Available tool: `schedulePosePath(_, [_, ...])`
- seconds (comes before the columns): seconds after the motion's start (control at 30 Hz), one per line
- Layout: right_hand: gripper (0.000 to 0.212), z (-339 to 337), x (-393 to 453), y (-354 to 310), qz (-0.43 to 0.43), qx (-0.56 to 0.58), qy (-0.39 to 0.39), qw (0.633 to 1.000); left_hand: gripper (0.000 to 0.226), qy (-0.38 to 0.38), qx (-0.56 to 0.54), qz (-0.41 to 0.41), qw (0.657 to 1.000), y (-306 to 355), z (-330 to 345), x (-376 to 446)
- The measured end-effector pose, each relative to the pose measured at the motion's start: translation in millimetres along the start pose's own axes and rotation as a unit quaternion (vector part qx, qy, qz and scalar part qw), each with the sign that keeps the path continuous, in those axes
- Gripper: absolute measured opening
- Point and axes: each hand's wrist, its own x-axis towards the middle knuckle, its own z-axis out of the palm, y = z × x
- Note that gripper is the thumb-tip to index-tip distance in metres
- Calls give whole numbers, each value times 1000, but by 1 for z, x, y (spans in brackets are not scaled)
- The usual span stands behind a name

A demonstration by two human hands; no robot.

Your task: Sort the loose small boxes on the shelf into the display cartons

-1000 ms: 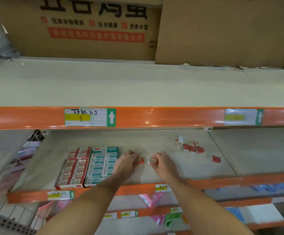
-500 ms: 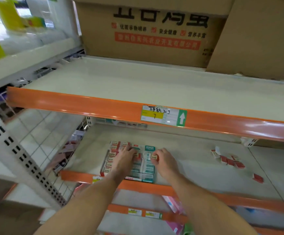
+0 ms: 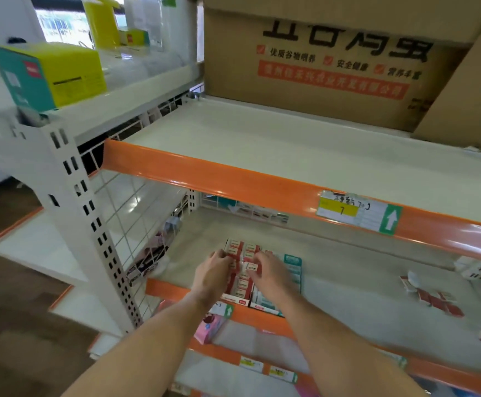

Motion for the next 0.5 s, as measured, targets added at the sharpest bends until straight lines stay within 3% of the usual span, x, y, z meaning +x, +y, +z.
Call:
schedulePosePath(0.23, [24,11,7,-9,3,-31,0,1000,21,14,-21,8,1000,-9,-2,9])
schedulePosePath(0.5, [44,13,16,-8,32,-21,-3,999,22,24,-35,25,999,-12,-2,20])
